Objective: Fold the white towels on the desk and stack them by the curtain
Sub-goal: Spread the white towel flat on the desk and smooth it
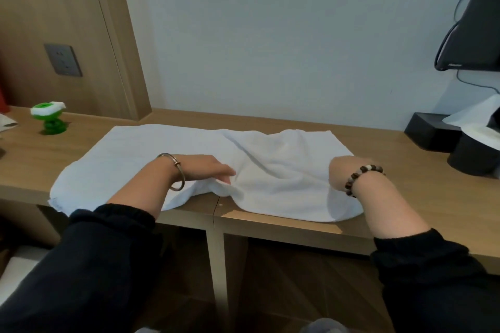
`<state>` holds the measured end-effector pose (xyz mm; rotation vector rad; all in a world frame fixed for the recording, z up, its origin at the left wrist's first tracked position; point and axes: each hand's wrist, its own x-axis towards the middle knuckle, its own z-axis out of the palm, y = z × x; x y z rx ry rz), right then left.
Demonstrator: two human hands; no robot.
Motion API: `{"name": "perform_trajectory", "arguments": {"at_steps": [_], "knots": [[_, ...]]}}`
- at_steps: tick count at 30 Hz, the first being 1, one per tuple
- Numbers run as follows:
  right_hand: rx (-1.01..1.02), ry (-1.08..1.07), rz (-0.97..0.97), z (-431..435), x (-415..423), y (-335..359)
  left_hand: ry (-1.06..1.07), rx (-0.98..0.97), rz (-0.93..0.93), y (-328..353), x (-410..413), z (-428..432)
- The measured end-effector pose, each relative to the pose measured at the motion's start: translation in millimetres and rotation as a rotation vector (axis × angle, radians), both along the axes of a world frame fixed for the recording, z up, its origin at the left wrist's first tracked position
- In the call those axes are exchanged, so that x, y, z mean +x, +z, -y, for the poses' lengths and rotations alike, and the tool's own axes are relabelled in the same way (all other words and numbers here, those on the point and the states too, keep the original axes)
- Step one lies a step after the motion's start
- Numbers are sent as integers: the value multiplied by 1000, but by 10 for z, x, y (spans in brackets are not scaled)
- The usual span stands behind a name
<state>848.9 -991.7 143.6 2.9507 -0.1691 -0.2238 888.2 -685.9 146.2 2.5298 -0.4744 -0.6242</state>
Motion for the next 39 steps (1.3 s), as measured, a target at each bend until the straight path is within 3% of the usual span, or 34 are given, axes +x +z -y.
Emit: {"name": "perform_trajectory", "arguments": {"at_steps": [2, 5, 7, 9, 13, 15, 17, 22, 31, 36, 39], "knots": [[24, 79, 148, -226, 63, -71, 74, -56, 107, -35, 44, 113], [168, 108, 24, -392, 151, -268, 133, -11, 347, -237, 133, 278], [124, 91, 14, -356, 164, -307, 153, 22, 438, -377, 227, 308], [72, 38, 24, -276, 172, -241, 146, 35, 425, -487, 362, 308], [-21, -62, -138, -119, 297, -62, 35, 359, 335, -690, 520, 394], [-48, -58, -143, -62, 436, -48, 5, 432, 329, -812, 529, 468], [18, -68, -28, 15, 609, -126, 3, 456, 369, -894, 523, 515], [192, -179, -175, 258, 899, -460, 18, 461, 387, -892, 524, 526], [293, -395, -36, 452, 1208, -518, 25, 459, 330, -838, 600, 570], [309, -99, 88, 82, 1233, -554, 50, 461, 318, -815, 657, 617], [320, 21, -56, 43, 1174, -659, 59, 464, 311, -799, 683, 648]]}}
